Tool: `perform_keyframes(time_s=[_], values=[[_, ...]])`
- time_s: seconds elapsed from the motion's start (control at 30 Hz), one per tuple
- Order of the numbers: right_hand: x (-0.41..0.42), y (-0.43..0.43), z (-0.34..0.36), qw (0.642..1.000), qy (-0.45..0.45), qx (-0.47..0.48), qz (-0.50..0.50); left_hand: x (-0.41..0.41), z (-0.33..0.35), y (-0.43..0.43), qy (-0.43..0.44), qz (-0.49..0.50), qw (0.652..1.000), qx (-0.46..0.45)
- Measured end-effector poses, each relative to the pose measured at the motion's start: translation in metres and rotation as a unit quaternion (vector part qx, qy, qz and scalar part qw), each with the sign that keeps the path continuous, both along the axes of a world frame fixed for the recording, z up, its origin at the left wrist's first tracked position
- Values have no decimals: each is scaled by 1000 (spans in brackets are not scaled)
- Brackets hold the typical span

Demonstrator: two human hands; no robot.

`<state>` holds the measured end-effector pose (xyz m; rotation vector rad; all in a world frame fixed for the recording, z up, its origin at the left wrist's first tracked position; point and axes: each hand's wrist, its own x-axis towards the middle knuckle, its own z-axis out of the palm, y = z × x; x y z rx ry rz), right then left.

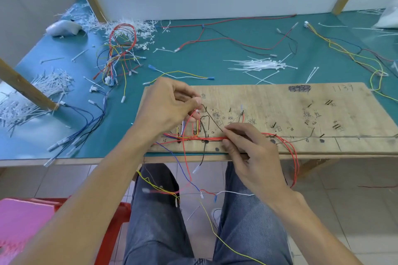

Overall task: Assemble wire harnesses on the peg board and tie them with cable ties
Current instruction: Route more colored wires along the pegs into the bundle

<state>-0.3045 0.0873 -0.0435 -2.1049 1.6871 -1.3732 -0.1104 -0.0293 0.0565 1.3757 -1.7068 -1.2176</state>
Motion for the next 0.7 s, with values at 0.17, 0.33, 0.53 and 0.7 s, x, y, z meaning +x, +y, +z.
perform_keyframes(time_s=[0.17, 0.33, 0.53, 0.7], values=[[4, 2, -2, 1000, 5, 20, -21, -20, -7, -29, -108, -6, 994, -33], [11, 6, 4, 998, 9, 53, -21, -32, -14, -37, -222, -21, 972, -79], [22, 13, 15, 993, 25, 112, -7, -40, -11, -39, -321, -27, 941, -107], [35, 14, 19, 989, 55, 136, -21, -43, -8, -40, -362, -46, 929, -63]])
